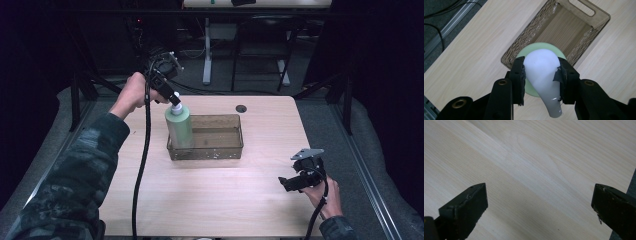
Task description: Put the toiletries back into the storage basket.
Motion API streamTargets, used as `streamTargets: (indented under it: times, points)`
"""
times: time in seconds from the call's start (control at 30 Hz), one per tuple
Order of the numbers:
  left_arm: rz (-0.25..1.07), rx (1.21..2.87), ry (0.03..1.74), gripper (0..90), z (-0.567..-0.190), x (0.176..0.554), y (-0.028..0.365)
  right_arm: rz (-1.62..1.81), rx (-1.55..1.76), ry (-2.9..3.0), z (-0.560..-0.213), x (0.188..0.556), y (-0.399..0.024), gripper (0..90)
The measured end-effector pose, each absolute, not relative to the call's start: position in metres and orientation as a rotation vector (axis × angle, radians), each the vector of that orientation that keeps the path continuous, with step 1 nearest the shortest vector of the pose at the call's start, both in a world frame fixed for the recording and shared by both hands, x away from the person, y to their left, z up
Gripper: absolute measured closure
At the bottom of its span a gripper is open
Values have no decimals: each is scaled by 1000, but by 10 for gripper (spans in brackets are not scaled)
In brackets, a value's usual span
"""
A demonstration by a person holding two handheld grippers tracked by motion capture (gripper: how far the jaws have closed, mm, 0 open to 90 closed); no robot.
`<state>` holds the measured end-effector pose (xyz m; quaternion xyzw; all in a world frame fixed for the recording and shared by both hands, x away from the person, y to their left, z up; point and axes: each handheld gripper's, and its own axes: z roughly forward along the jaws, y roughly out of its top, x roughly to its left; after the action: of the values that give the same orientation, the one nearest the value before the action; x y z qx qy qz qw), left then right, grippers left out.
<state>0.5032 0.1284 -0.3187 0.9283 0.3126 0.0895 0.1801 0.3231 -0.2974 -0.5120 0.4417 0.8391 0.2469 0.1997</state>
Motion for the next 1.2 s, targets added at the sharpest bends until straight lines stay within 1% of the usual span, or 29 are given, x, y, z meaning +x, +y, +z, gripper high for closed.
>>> streamTargets:
  times: [0.23,0.57,0.73,1.03,1.13,1.2]
  points:
    - [238,2639,875,626,-321,502,130,690,1236,2346,-512,323,-298,2]
    - [228,2613,874,626,-322,500,134,687,1237,2347,-512,323,-298,2]
    - [211,2578,885,623,-325,499,133,690,1235,2345,-511,322,-297,2]
    - [218,2525,912,618,-328,496,137,683,1233,2347,-511,323,-297,2]
    - [210,2533,917,598,-331,495,135,685,1237,2347,-512,323,-297,2]
    - [208,2536,924,554,-334,496,134,687,1237,2346,-512,322,-297,2]
